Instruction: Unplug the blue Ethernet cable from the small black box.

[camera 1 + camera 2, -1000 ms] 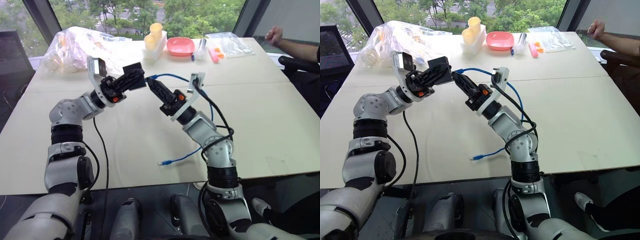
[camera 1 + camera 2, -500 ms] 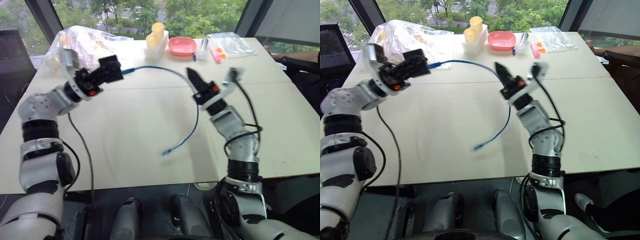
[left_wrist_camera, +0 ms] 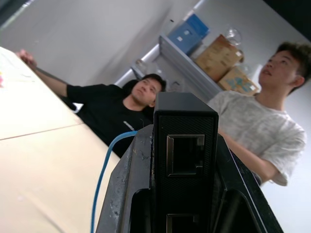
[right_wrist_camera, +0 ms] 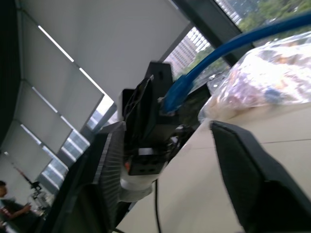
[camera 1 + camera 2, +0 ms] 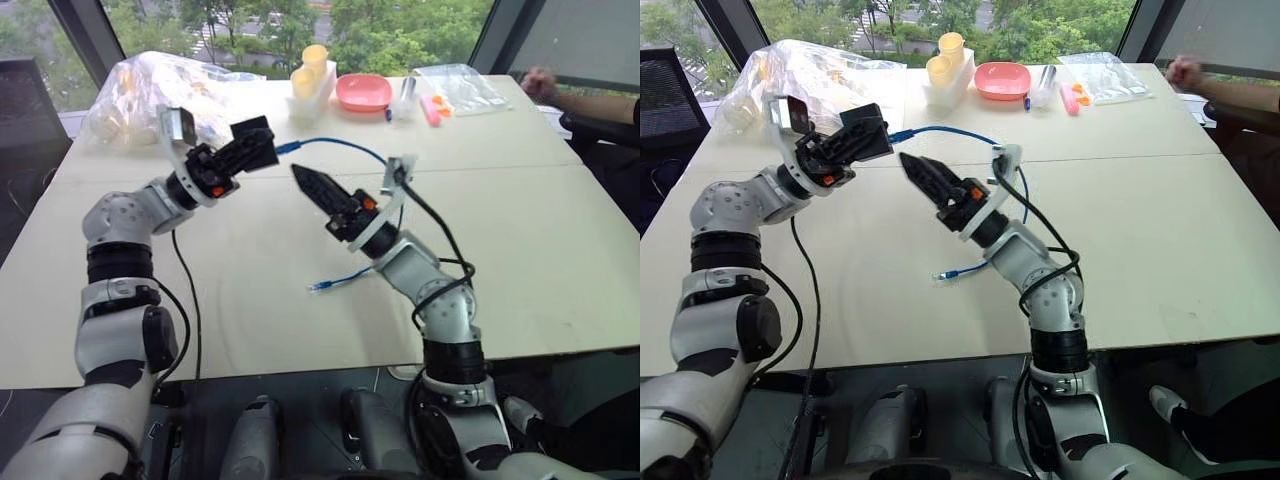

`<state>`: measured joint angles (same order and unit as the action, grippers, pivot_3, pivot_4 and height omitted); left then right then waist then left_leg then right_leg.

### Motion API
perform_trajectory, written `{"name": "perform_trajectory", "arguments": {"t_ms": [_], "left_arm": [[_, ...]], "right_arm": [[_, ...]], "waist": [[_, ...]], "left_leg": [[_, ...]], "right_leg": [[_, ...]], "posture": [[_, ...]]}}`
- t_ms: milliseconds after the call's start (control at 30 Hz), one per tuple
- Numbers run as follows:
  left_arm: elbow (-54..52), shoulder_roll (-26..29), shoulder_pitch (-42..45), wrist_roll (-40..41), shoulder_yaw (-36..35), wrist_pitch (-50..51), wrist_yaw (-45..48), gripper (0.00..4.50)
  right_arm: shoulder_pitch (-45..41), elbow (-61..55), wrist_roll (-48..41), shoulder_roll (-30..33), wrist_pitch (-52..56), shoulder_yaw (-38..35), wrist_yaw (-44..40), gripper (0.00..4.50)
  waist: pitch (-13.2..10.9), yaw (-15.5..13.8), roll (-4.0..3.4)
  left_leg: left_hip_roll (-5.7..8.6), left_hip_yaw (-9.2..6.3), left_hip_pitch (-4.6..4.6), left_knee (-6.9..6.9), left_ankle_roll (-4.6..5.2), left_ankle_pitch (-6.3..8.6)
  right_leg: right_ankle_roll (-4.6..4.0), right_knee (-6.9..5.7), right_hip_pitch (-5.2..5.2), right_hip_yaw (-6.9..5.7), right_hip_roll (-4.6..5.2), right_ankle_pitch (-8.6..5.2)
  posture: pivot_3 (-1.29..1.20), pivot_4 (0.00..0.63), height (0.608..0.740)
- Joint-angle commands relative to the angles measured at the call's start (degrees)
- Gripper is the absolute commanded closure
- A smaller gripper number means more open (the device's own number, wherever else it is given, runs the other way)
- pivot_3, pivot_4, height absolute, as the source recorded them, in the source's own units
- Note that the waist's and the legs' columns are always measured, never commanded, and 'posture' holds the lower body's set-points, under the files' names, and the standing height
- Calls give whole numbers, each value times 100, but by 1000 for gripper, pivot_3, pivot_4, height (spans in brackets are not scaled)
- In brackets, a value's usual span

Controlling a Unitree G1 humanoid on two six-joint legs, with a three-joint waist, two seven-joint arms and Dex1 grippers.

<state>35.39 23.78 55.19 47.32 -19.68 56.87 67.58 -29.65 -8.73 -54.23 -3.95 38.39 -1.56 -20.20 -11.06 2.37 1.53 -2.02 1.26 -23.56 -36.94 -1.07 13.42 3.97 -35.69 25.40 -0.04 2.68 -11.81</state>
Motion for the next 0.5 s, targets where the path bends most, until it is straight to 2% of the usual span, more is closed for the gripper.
{"name": "perform_trajectory", "arguments": {"t_ms": [33,500], "left_arm": [[-385,-58,12,241,-44,148,-34,3948],[-686,-130,-182,419,-91,404,-196,3948]], "right_arm": [[-73,-130,-25,-104,-99,-41,22,913],[-167,77,-43,-176,-293,-349,71,913]], "waist": [[0,0,0],[0,6,0]], "left_leg": [[0,0,0,0,0,0],[0,0,0,1,0,0]], "right_leg": [[0,0,0,0,0,0],[4,0,0,0,-1,2]], "posture": [[0,150,740],[0,150,740]]}}
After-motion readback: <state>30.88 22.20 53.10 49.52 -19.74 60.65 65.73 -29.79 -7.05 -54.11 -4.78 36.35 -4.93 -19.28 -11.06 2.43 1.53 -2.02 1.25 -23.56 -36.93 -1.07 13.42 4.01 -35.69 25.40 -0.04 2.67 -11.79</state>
